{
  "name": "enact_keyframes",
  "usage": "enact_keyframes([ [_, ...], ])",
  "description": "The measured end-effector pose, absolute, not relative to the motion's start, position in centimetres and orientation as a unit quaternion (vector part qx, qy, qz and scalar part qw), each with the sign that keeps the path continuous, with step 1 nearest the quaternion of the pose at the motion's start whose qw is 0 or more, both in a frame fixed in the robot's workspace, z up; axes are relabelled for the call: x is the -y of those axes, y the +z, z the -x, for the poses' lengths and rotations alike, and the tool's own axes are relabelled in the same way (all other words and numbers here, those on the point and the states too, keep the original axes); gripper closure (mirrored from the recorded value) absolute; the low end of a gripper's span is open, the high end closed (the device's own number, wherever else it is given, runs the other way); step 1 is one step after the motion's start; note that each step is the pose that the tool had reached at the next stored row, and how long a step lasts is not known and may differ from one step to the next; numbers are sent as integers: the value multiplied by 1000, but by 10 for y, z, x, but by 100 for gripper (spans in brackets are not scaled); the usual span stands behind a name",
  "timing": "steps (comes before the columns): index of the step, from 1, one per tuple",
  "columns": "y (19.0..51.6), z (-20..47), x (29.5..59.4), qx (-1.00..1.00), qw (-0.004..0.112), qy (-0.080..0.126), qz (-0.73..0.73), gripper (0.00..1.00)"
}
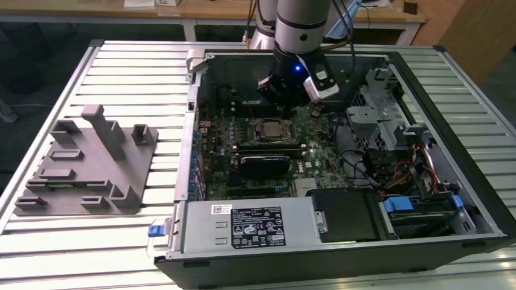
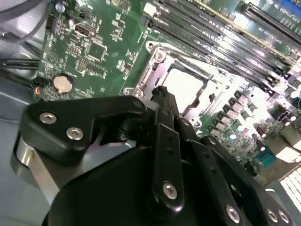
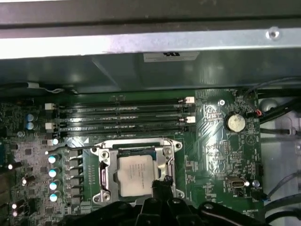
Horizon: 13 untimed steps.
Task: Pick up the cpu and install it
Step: 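Close the cpu cover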
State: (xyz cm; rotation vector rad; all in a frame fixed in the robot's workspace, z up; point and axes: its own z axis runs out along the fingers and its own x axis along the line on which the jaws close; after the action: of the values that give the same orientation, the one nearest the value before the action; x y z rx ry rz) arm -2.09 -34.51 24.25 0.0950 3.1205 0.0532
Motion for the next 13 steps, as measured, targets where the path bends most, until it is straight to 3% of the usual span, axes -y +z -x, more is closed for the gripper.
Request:
enact_keyframes([
  [13, 240, 32, 345, -999, 10, 17, -30, 89],
])
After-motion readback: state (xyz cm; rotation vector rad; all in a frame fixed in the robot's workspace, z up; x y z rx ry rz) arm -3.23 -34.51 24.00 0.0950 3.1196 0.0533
